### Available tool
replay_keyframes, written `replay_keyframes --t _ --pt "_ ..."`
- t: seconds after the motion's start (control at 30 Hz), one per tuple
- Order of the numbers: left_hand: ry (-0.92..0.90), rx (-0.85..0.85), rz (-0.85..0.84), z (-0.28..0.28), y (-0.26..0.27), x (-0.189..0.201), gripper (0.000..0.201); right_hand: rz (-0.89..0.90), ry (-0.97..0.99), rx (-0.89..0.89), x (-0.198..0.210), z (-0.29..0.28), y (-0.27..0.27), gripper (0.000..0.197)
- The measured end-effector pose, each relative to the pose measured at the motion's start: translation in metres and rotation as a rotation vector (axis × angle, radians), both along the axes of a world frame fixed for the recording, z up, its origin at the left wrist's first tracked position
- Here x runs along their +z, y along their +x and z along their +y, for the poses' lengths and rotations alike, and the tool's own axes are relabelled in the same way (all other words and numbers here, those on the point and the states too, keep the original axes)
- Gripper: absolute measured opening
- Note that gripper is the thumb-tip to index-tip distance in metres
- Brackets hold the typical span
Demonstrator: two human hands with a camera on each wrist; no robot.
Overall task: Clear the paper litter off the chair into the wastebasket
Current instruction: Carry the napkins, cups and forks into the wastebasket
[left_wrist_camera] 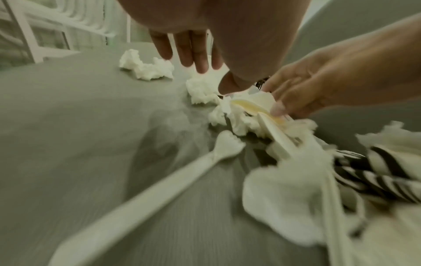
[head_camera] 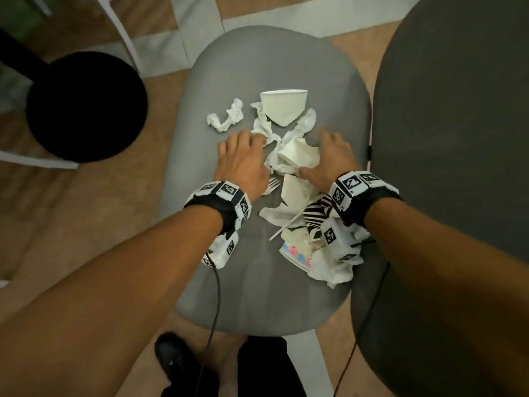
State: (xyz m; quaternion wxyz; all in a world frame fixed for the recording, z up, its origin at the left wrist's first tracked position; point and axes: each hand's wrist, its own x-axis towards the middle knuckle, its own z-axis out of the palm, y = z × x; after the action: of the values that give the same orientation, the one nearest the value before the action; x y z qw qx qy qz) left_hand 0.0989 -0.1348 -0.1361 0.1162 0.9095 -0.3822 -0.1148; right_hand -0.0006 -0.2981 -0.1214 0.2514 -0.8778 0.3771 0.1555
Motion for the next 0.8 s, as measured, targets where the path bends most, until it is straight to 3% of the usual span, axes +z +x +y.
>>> replay_keyframes --t 0.07,0.17,0.3,0.4,0.5,0.6,0.8 --pt "-0.02 0.034 -0.078 -0.023 0.015 0.005 0.051 0.043 0.001 0.049 -0.007 -0.003 0.003 0.078" --pt "-0.017 0.013 -0.104 -0.063 0.041 0.012 0.065 0.043 -0.044 0.089 -0.013 -0.009 0.006 0.072" --pt "0.207 -0.088 -0.091 -0.094 0.067 0.006 0.093 -0.027 -0.019 0.051 -0.014 -0.021 0.005 0.076" --pt "0.306 -0.126 -0.024 -0.091 0.069 -0.003 0.081 -0.061 0.006 0.0 -0.012 -0.028 0.0 0.081" --pt "0.257 -0.146 -0.045 -0.079 0.056 -0.008 0.062 -0.068 0.006 -0.012 -0.008 -0.033 -0.007 0.081" --pt "0.191 -0.095 -0.055 -0.06 0.041 -0.006 0.059 -0.099 -0.01 -0.02 -0.001 -0.03 -0.012 0.076" --pt "-0.014 0.128 -0.063 0.002 0.036 0.015 0.068 -0.284 0.078 -0.049 0.021 0.019 0.007 0.089"
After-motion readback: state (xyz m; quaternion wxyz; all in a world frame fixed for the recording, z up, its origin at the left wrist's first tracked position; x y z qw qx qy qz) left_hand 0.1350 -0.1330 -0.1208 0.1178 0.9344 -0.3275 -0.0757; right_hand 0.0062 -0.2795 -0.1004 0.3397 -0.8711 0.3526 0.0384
